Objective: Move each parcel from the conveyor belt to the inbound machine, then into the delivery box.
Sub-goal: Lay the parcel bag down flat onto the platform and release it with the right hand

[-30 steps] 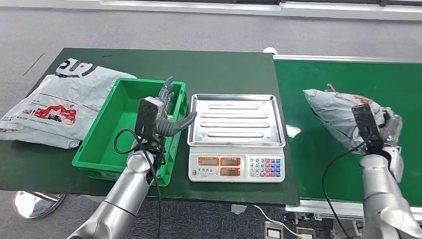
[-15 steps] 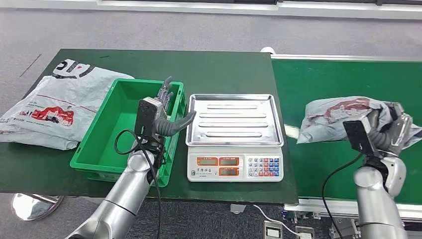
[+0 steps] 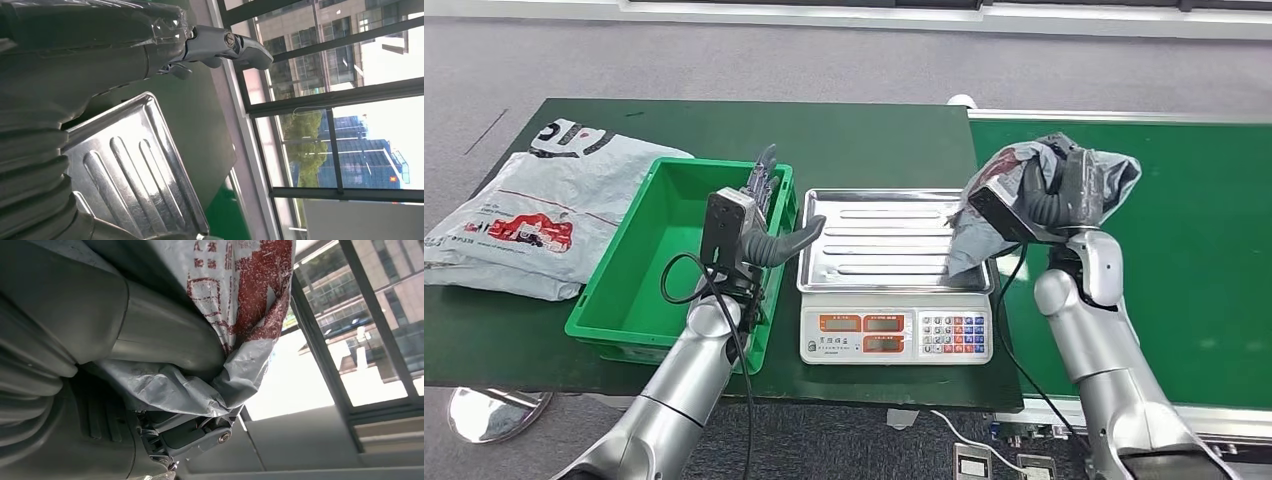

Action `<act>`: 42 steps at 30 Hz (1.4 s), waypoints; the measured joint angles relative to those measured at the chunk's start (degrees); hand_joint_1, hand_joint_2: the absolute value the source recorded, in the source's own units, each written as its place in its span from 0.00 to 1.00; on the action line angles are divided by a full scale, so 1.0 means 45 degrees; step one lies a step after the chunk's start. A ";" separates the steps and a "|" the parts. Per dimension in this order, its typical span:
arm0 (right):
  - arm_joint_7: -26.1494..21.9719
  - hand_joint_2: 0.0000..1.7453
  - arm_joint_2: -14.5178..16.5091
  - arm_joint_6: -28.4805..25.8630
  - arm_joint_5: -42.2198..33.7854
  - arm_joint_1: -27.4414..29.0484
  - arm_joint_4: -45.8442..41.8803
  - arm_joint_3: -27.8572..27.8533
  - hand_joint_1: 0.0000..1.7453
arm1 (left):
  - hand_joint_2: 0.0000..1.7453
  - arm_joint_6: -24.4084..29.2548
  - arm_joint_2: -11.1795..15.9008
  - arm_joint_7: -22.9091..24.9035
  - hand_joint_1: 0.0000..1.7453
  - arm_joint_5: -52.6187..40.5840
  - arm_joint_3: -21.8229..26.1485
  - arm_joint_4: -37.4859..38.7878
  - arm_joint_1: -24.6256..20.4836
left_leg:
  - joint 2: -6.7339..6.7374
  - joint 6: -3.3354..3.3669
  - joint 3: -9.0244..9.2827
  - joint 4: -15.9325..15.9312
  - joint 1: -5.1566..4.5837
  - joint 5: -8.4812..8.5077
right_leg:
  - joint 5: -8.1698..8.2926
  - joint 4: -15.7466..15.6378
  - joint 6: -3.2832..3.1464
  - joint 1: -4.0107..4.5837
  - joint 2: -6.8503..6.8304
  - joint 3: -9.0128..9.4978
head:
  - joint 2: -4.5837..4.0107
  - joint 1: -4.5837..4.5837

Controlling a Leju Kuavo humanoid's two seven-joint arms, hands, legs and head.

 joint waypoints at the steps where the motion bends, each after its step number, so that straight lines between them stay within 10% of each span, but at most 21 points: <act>1: 0.0176 1.00 0.0056 -0.0040 0.0293 -0.0245 0.0214 0.0277 1.00 | 1.00 -0.0005 -0.0013 -0.0011 0.00 0.0046 -0.0023 0.0050 -0.0042 | 0.0005 -0.0001 -0.0001 0.0000 0.0000 0.0000 | 0.0003 0.0000 0.0001 0.0000 0.0008 -0.0003 | 0.0000 0.0000; 13: 0.1286 1.00 0.2069 0.1494 0.0847 -0.3548 0.3292 0.3090 1.00 | 1.00 0.0046 -0.0443 -0.0454 0.00 0.0615 -0.0198 0.1132 -0.0808 | 0.0022 -0.0014 -0.0009 -0.0001 0.0019 0.0008 | 0.0011 0.0005 -0.0006 0.0018 0.0032 -0.0032 | 0.0000 0.0000; 21: -0.0127 1.00 0.3835 0.3104 -0.1126 -0.4107 0.4156 0.4031 1.00 | 1.00 0.0090 -0.0512 -0.0706 0.00 0.0868 -0.0198 0.1621 -0.0945 | 0.0019 -0.0016 -0.0019 -0.0001 0.0022 0.0007 | 0.0007 0.0006 -0.0011 0.0020 0.0030 -0.0045 | 0.0000 -0.0002; 22: -0.0212 1.00 0.3984 0.3339 -0.1468 -0.4079 0.4163 0.4209 0.94 | 1.00 0.0090 -0.0514 -0.0703 0.00 0.0868 -0.0198 0.1648 -0.0960 | 0.0017 -0.0016 -0.0020 -0.0001 0.0022 0.0006 | 0.0006 0.0006 -0.0012 0.0019 0.0028 -0.0046 | 0.0000 -0.0004; 26: -0.0199 1.00 0.4241 0.3976 -0.2460 -0.3967 0.4159 0.5056 0.01 | 1.00 0.0129 -0.0514 -0.0678 0.00 0.0856 -0.0198 0.1725 -0.1000 | 0.0012 -0.0016 -0.0023 -0.0001 0.0021 0.0007 | 0.0005 0.0005 -0.0012 0.0019 0.0021 -0.0045 | 0.0000 -0.0001; 32: -0.0045 1.00 0.3652 0.6635 -0.5329 -0.3331 0.3473 0.6081 0.00 | 1.00 0.0218 -0.0328 -0.0495 0.00 0.0770 -0.0212 0.1614 -0.0833 | 0.0008 -0.0014 -0.0019 0.0004 0.0019 0.0008 | 0.0008 -0.0002 -0.0010 0.0017 0.0016 -0.0041 | 0.0000 -0.0002; 42: -0.0273 1.00 0.1701 0.6762 -0.7156 -0.1646 0.1633 0.6236 0.00 | 1.00 0.0281 0.0062 -0.0111 0.00 0.0771 -0.0249 0.1248 -0.0912 | 0.0032 -0.0016 -0.0015 0.0006 0.0020 0.0006 | 0.0023 -0.0002 -0.0017 0.0021 0.0039 -0.0048 | 0.0000 -0.0002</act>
